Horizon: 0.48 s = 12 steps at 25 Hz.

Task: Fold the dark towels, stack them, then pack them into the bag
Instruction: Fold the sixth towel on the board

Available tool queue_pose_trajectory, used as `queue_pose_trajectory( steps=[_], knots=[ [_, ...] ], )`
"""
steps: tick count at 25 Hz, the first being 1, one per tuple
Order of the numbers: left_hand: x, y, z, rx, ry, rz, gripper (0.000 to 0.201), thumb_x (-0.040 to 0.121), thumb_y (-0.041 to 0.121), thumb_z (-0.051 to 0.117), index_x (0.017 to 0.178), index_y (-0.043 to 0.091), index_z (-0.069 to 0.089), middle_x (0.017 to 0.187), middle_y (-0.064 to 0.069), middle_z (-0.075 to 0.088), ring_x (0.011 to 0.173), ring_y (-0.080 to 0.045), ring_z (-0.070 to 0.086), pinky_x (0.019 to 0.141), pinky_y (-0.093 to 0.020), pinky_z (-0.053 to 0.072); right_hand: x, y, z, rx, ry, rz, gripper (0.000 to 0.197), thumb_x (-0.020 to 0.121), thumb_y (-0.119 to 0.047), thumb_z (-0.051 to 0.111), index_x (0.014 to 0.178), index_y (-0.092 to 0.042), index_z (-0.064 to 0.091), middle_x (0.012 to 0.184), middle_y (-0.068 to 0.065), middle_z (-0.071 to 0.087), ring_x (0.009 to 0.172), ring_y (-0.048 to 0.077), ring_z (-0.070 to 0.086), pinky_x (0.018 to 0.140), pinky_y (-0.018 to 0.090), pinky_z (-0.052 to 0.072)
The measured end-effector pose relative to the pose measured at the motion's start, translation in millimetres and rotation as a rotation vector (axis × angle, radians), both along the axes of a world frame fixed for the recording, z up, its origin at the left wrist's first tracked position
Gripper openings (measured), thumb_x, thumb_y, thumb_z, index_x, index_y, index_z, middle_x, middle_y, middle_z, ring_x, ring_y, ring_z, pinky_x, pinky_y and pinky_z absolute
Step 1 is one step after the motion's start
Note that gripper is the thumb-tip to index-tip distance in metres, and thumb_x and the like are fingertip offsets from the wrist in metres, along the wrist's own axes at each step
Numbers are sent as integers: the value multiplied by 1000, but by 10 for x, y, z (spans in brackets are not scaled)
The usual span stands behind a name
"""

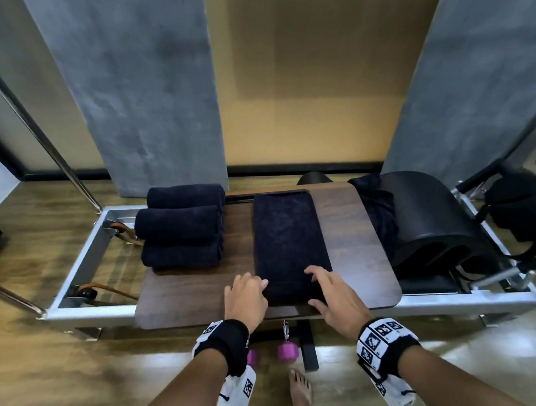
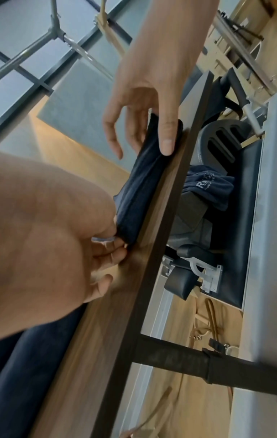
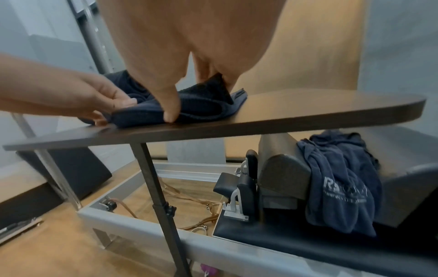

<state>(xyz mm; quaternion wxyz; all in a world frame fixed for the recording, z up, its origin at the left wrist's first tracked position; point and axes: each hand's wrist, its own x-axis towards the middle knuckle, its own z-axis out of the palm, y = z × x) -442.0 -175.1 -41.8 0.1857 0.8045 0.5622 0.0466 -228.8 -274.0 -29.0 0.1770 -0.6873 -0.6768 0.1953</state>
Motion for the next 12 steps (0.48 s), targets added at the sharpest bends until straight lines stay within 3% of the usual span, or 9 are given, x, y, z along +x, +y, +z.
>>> queue_pose_trajectory(
  steps=[3, 6, 9, 11, 12],
  knots=[
    [25, 34, 40, -30, 46, 14, 23, 106, 16, 45, 111, 20, 68, 119, -3, 63, 122, -29, 52, 89, -42, 36, 3, 56, 29, 94, -130, 91, 32, 101, -14, 62, 134, -17, 61, 122, -2, 61, 108, 17, 59, 95, 32, 54],
    [-16, 6, 104, -20, 13, -7, 22, 110, 22, 43, 101, 23, 63, 111, -1, 61, 118, -29, 54, 85, -42, 31, 51, 111, 12, 107, -148, 123, 22, 102, -12, 60, 121, -11, 73, 119, 0, 61, 107, 18, 59, 92, 35, 54],
    [-102, -65, 99, 28, -250, -55, 9, 108, 40, 49, 111, 34, 55, 108, 13, 52, 111, -15, 54, 86, -38, 32, 41, 153, -5, 143, -213, 54, 18, 96, -15, 66, 109, -22, 77, 114, -8, 60, 110, 17, 55, 91, 38, 46],
    [-156, -106, 128, 30, -347, -169, 37, 97, 59, 62, 127, 42, 48, 118, 21, 47, 112, -2, 46, 91, -34, 33, 25, 223, 10, 154, -240, 7, 22, 90, -10, 68, 100, -26, 78, 104, -12, 64, 104, 18, 57, 87, 40, 41],
    [-163, -113, 123, 30, -299, -244, 51, 89, 66, 67, 130, 43, 46, 124, 22, 45, 115, 0, 42, 92, -32, 32, 19, 267, 23, 132, -241, -13, 24, 89, -8, 66, 99, -26, 78, 102, -11, 65, 103, 18, 57, 86, 40, 39]
  ],
)
